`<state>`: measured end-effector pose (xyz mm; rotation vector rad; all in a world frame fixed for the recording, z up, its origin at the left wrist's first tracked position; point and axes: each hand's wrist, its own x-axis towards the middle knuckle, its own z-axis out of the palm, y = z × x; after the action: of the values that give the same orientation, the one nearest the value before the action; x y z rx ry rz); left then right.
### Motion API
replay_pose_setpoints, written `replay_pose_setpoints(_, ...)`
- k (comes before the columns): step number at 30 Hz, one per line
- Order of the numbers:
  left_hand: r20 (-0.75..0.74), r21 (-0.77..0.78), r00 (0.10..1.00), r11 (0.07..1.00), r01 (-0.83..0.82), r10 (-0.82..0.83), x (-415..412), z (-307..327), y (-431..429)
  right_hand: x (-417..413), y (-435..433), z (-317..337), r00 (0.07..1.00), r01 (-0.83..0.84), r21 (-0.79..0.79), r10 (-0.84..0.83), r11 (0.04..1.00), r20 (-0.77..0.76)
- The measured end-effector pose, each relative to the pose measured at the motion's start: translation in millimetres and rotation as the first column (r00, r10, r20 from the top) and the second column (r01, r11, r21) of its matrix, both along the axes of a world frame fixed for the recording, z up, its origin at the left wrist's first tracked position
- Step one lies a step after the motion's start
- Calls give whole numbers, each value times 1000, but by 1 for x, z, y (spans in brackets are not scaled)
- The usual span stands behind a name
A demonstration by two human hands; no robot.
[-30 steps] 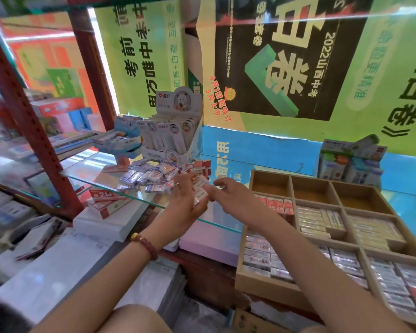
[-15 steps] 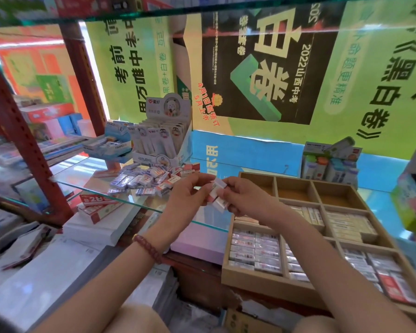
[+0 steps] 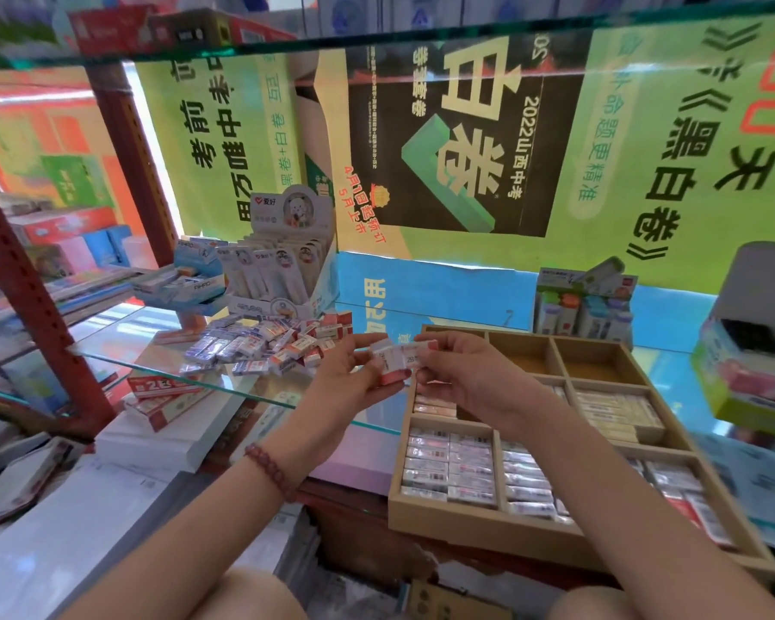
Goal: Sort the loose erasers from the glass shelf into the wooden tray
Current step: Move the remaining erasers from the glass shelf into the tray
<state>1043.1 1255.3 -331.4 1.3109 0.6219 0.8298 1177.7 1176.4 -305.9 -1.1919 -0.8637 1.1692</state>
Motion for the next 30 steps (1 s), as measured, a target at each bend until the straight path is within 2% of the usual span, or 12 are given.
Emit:
replay_pose_setpoints(5, 124, -127, 992, 992, -8, 23, 7, 1, -2, 0, 4, -5, 995, 70, -27, -72, 997, -68)
replay_pose_setpoints(8, 166, -202, 986, 979, 9, 25, 14, 3, -7, -5, 7, -10, 992, 114, -52, -111, 992, 55)
replay_pose_setpoints(11, 123, -98, 990, 993, -64, 75, 20, 1, -11, -6, 8, -9, 952, 194, -49, -176, 980, 252)
replay_pose_setpoints(15, 94, 32, 988, 991, -126, 123, 25, -2, -9, -2, 8, -7, 895, 208, -72, -160, 975, 417)
replay_pose_setpoints(20, 18, 224, 989, 964, -144, 144, 40, -9, -2, 11, 6, -5, 848, 170, -23, -135, 985, 512)
replay_pose_setpoints(25, 21, 324, 995, 941, -101, 100, 60, -8, 15, 29, 18, -2, 748, 280, 20, -232, 960, 621)
replay_pose_setpoints(27, -53, 358, 990, 928, -104, 131, 68, -16, 28, 49, 30, -5, 659, 330, 14, -241, 944, 713)
replay_pose_setpoints(30, -276, 400, 950, 916, -26, 147, 76, -40, 46, 85, 52, -18, 369, 384, -49, -104, 922, 924)
